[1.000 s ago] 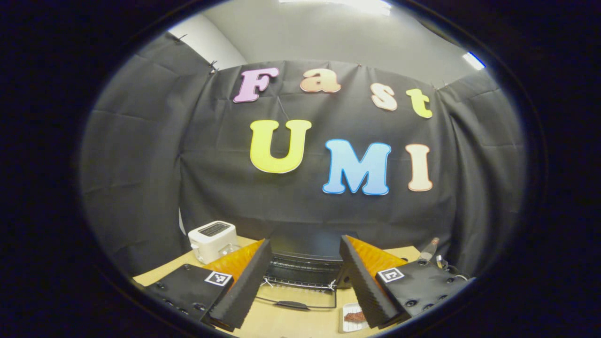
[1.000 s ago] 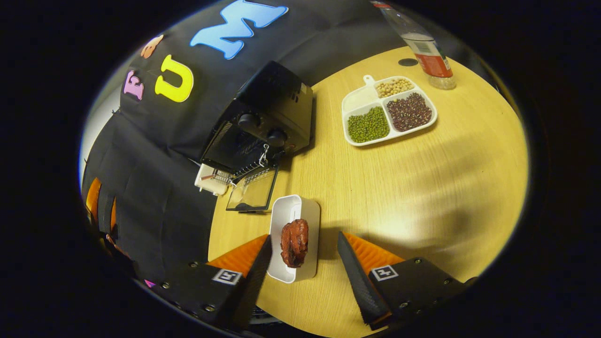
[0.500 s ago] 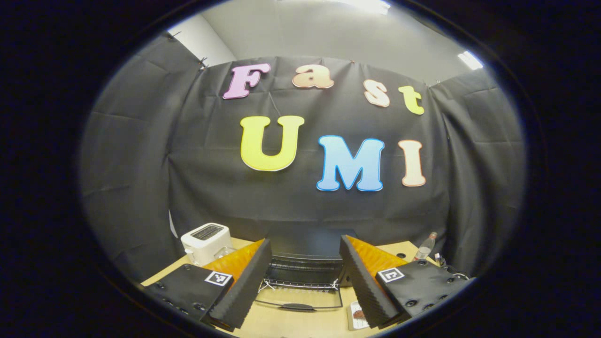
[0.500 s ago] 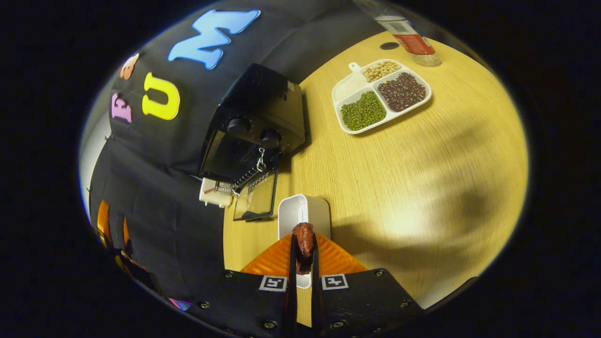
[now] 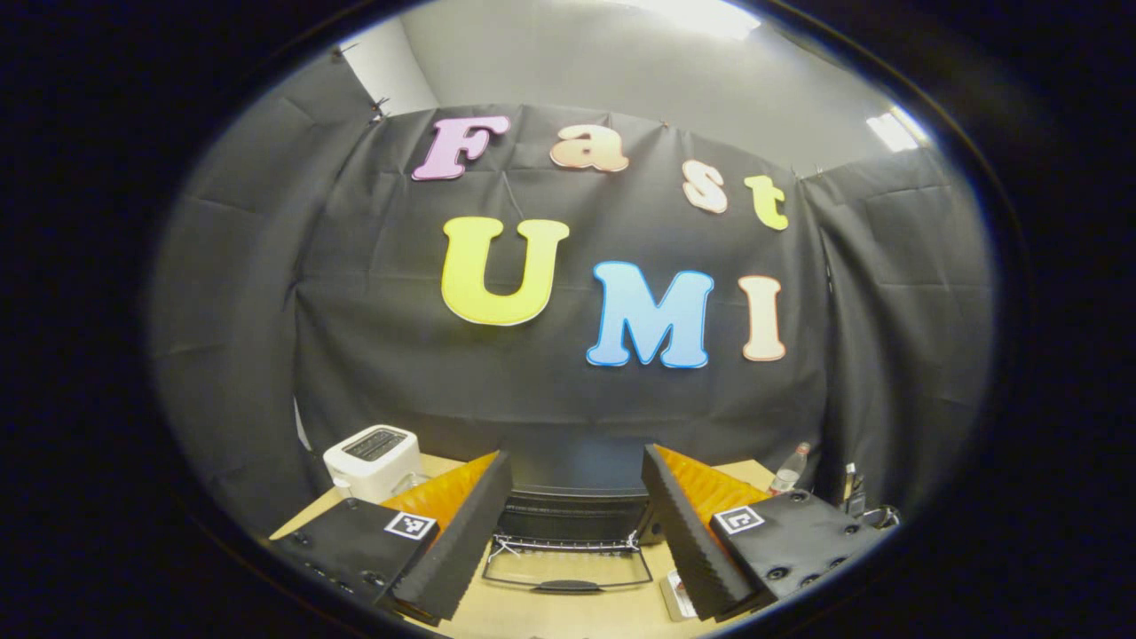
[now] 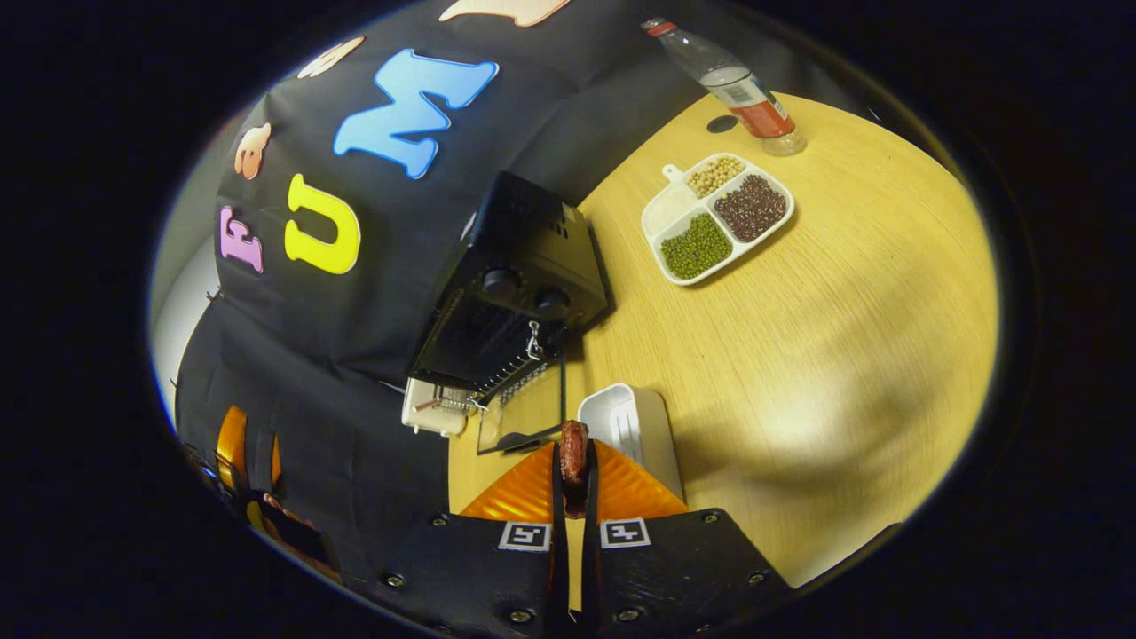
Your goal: Open the electric oven with the left hand, put the food in, and close the electric oven.
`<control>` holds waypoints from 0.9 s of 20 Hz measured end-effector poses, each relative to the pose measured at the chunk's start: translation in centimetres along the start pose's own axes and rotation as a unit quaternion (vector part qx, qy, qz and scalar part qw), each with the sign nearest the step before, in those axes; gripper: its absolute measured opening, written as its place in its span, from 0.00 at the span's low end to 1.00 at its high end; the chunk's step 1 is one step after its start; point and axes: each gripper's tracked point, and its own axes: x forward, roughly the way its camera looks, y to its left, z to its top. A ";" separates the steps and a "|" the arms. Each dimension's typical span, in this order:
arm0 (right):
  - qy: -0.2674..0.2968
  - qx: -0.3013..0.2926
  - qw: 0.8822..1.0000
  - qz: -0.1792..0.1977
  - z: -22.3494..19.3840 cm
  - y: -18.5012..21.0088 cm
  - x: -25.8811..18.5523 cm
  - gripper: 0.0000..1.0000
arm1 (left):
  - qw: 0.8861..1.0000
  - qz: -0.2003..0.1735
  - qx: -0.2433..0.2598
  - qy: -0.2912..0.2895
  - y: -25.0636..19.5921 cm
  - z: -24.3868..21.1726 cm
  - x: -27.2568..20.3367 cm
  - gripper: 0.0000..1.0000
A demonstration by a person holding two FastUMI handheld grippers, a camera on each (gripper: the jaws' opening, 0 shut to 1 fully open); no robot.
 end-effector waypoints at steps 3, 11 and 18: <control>-0.027 0.032 0.998 0.040 0.3 3.3 0.1 0.06 | 1.000 -0.012 0.008 -0.013 1.2 1.3 -0.6 0.98; -0.095 0.113 0.982 0.116 1.8 10.4 3.9 0.06 | 0.998 -0.036 0.017 -0.039 4.8 3.9 -1.7 0.98; -0.088 0.123 0.983 0.100 1.1 12.8 12.3 0.06 | 0.999 -0.032 0.013 -0.033 8.5 3.6 -2.7 1.00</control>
